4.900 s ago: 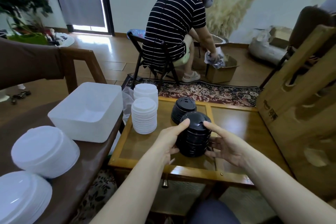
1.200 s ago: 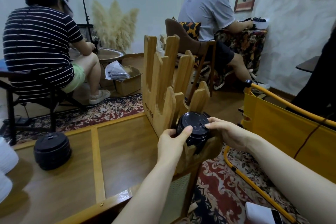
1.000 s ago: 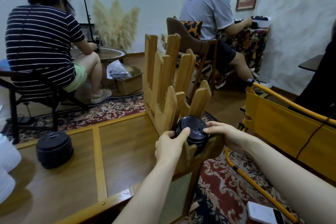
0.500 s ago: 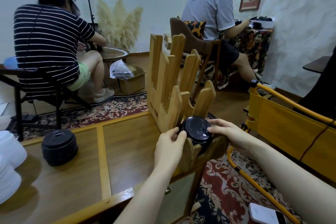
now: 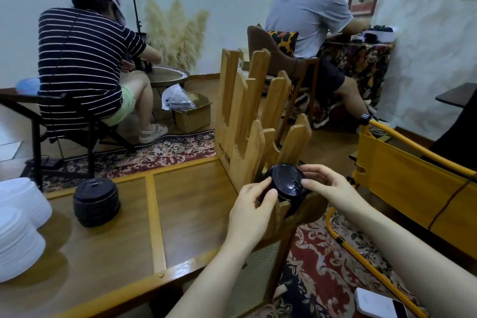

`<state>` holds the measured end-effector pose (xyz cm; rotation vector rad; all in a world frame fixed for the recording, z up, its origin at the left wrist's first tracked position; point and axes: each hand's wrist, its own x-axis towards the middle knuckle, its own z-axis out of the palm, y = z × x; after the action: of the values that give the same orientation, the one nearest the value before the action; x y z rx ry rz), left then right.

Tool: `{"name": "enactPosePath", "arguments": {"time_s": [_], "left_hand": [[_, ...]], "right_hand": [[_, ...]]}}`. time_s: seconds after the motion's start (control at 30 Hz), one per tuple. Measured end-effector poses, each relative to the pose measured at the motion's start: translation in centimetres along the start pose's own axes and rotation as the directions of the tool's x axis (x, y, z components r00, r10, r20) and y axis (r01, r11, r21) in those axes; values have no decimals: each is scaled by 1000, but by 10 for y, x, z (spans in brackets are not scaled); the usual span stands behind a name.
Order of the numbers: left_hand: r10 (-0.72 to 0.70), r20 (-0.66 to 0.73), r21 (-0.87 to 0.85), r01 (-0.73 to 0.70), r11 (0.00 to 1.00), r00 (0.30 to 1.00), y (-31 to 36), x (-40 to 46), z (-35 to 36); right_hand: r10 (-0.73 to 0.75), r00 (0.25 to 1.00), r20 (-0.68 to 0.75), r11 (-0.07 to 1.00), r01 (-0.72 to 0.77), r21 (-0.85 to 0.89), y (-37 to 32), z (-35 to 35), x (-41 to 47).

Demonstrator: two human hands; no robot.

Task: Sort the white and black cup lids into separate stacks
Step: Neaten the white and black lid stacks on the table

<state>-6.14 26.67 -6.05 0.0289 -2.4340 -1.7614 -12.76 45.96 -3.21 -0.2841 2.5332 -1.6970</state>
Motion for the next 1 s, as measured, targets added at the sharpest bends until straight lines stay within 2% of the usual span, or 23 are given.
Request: {"name": "enactPosePath", "arguments": {"time_s": [0.27, 0.4, 0.47, 0.7, 0.83, 1.0], "left_hand": [[37, -22, 47, -36, 998, 999, 4, -8, -8], [128, -59, 273, -107, 956, 990, 4, -19, -26], [161, -85, 349, -122, 929, 983, 2, -25, -40], [165, -211, 471, -47, 881, 963, -9, -51, -98], [125, -291, 532, 52, 845, 949, -24, -72, -140], [42, -393, 519, 184, 835, 919, -46, -98, -193]], "right_hand": [[-41, 999, -35, 999, 41, -27, -5, -3, -12], [-220, 974, -52, 930, 194, -311, -20, 4, -26], [-324, 946, -8, 881, 299, -367, -33, 16, -34], [-418, 891, 173, 828, 453, -330, -74, 78, -52], [-411, 871, 267, 821, 482, -307, -88, 126, -52], [-343, 863, 370, 863, 445, -238, -96, 180, -43]]}}
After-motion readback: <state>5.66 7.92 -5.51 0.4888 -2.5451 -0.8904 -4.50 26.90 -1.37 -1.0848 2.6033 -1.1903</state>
